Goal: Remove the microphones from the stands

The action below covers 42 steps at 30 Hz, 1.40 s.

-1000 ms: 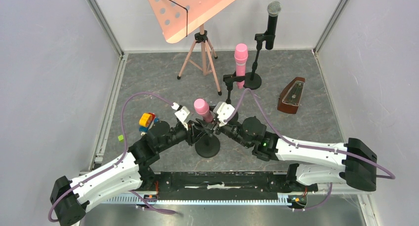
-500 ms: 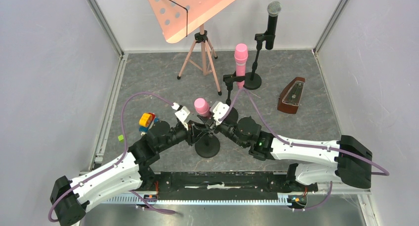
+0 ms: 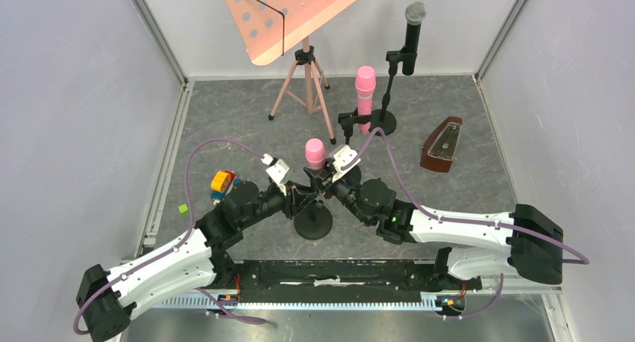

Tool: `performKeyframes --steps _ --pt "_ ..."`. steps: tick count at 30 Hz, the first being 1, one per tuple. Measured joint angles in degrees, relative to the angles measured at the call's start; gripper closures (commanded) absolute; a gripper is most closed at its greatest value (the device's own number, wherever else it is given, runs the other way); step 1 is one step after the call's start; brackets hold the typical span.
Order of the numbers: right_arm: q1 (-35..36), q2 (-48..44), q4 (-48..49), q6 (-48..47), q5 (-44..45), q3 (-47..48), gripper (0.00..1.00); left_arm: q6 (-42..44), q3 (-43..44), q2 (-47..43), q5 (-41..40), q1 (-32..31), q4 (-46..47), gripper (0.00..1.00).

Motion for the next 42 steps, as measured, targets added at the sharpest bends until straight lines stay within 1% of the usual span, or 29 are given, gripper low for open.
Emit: performKeyframes --steps 2,5,9,19,24,33,42 --pt "-0.02 0.09 -0.02 0.98 0.66 0.02 0.98 0.04 0.09 0.07 -0.24 0.0 -0.09 0.98" --pt "0.48 1.11 -0.35 0.07 2.27 1.25 0.98 0.04 0.15 0.07 -0.74 0.0 -0.22 0.98" --pt "2.25 1.57 0.2 -4.09 4.11 1.6 0.98 0.04 0.15 -0.37 -0.79 -0.02 -0.74 0.98" --pt "4.66 1.64 0.63 -15.58 0.92 1.64 1.0 0.44 0.15 -1.03 -0.42 -0.17 -1.88 0.98" --pt "4.76 1.42 3.02 -17.92 0.02 0.61 1.0 0.44 0.15 -0.81 -0.5 -0.17 -1.55 0.98" --pt "5.03 0.94 3.78 -17.53 0.59 0.31 1.0 0.44 0.63 -0.02 -0.33 -0.17 -1.51 0.98" --pt "5.22 -2.1 5.31 -14.6 3.45 0.09 1.0 0.74 5.31 1.33 1.05 -0.35 -4.59 0.98"
